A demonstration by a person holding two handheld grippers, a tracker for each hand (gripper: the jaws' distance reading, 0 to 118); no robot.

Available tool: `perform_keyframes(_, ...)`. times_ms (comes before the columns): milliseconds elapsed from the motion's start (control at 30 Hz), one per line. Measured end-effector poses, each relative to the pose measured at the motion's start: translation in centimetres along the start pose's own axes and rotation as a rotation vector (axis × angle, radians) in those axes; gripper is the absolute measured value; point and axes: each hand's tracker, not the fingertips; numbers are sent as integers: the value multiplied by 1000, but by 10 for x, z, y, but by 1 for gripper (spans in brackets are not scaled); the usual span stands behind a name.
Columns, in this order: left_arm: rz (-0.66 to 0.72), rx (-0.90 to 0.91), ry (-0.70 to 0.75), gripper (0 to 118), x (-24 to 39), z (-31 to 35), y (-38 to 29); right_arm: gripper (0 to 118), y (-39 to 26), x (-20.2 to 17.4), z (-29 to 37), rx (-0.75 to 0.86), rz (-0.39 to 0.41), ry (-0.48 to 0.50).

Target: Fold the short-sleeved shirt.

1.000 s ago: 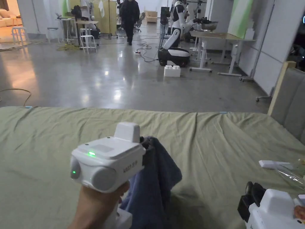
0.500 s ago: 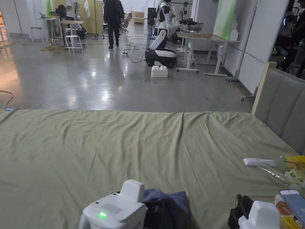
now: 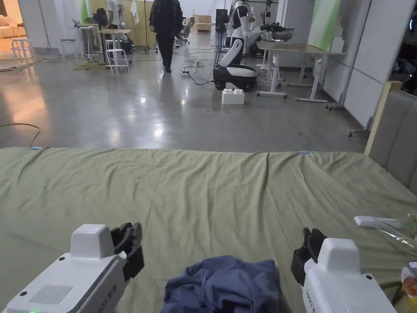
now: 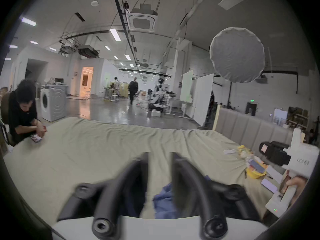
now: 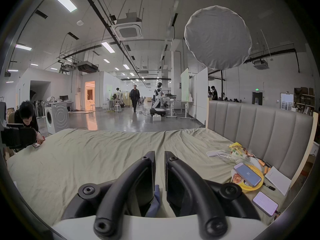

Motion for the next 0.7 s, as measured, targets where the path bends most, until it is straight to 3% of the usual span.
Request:
perform_keyframes(133,48,-34,46,2,-31,15,-15,11,2,-16,1,38,15,11)
perform_keyframes(300,49,-107,29,1,-39,11,-28,11,0,-25,1,32,24,34)
perform_keyframes(433,105,-311,-32,1,-67,-23,-55,11,-3,-23,1,12,25,36)
perform_keyframes(667,24,-574,-99,1,-44,-72,-99,11,-15,-12,-1,-34,24,21)
perform_keyframes(700,14,-615,-96,6,-41,-79,-106,11,-18,-10,0,-38,27,19)
